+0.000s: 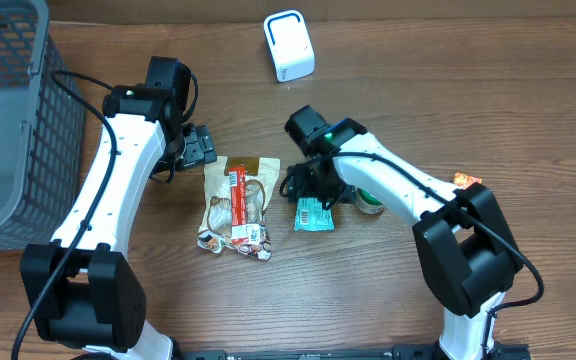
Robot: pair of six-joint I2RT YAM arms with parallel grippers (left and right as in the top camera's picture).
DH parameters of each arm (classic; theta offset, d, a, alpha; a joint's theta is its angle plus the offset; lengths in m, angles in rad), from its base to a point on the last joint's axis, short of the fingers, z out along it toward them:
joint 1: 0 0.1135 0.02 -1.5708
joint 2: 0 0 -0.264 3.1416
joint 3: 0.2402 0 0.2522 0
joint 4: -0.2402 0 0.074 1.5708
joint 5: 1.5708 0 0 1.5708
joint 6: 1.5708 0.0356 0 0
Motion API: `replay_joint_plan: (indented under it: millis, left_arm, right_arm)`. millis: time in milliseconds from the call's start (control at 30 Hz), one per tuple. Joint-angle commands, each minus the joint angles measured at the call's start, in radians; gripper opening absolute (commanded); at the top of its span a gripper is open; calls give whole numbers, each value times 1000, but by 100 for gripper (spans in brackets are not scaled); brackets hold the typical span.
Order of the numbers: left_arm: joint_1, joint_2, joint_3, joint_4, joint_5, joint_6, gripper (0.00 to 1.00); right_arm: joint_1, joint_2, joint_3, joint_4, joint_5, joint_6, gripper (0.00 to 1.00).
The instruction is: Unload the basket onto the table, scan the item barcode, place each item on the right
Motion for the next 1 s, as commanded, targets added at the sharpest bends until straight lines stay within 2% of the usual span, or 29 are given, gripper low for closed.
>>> replay_joint_plan:
  millis: [0,67,367,600,833,967]
  left_arm:
    - [3,1,16,2,-9,0,100]
    - [3,1,16,2,-9,0,99]
    - [3,1,16,2,-9,0,99]
    - [3,1,16,2,-9,0,99]
    - [3,1,16,2,-9,0,100]
    - [3,1,16,2,-9,0,100]
  right_arm:
    - [-60,-26,16,9,15,11,57]
    - [-88,-26,16,6,-7,10,46]
    - [-83,-25,-47,4,-59,11,38]
    - [-48,-25,-73,-3,-183,67,35]
    - [1,-25,-76,-17,-362,67,37]
    - [7,-26,-59,-65,-339,40,40]
